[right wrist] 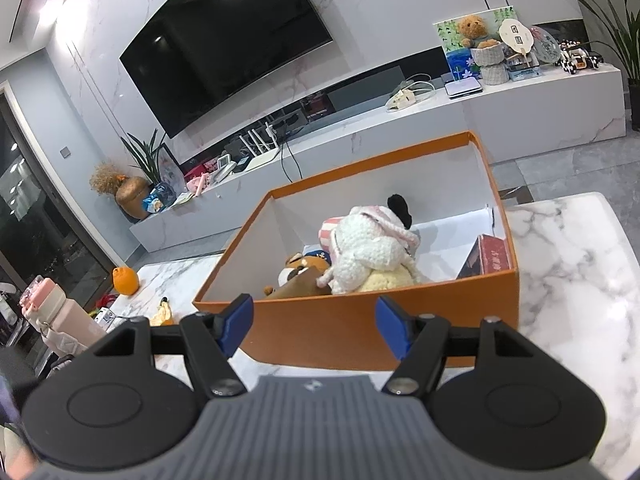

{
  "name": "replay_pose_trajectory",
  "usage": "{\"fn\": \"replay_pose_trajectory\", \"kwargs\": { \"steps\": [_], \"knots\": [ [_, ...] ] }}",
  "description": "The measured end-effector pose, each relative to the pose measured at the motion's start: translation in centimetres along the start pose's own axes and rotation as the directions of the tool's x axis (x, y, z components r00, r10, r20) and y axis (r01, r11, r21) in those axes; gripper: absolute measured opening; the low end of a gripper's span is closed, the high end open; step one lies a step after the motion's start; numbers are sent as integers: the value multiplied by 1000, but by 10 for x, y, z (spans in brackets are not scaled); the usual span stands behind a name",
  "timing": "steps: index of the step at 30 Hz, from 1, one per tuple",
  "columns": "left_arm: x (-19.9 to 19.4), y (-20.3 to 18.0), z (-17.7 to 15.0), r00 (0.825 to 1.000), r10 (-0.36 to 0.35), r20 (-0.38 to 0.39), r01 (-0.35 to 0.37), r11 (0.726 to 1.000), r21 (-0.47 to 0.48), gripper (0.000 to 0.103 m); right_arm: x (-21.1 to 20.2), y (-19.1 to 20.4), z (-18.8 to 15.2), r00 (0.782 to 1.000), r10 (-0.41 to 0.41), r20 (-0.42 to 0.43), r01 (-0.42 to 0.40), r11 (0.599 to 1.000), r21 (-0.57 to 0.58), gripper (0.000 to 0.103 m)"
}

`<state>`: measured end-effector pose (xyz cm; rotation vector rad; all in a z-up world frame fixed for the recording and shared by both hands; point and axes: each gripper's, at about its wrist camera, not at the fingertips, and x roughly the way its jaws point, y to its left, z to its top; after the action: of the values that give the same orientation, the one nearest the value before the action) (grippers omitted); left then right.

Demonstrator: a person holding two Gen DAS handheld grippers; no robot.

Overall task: Organize objects
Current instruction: 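Move the left gripper to the dark grey box while the right gripper approaches the pink wallet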

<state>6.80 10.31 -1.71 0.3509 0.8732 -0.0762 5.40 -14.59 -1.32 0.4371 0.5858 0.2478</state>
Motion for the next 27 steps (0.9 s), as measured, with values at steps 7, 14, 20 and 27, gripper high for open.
{"fn": "replay_pose_trajectory", "kwargs": {
  "steps": [7, 14, 20, 27],
  "knots": [
    [50, 19, 25, 928, -49, -370, 140, 965, 224, 103, 1, 3, 3, 1000, 12, 7, -12, 1000, 3, 70],
    [76, 24, 20, 855, -26, -518, 212, 929, 303, 103, 3, 4, 0, 1000, 18, -9, -18, 1000, -10, 70],
    [91, 30, 18, 860, -13, -511, 190, 936, 297, 103, 7, 7, -6, 998, 24, -51, -25, 999, -22, 74],
    [84, 29, 17, 864, -26, -503, 191, 941, 280, 103, 37, 19, -36, 952, -126, -280, 88, 985, -146, 74]
  ]
}}
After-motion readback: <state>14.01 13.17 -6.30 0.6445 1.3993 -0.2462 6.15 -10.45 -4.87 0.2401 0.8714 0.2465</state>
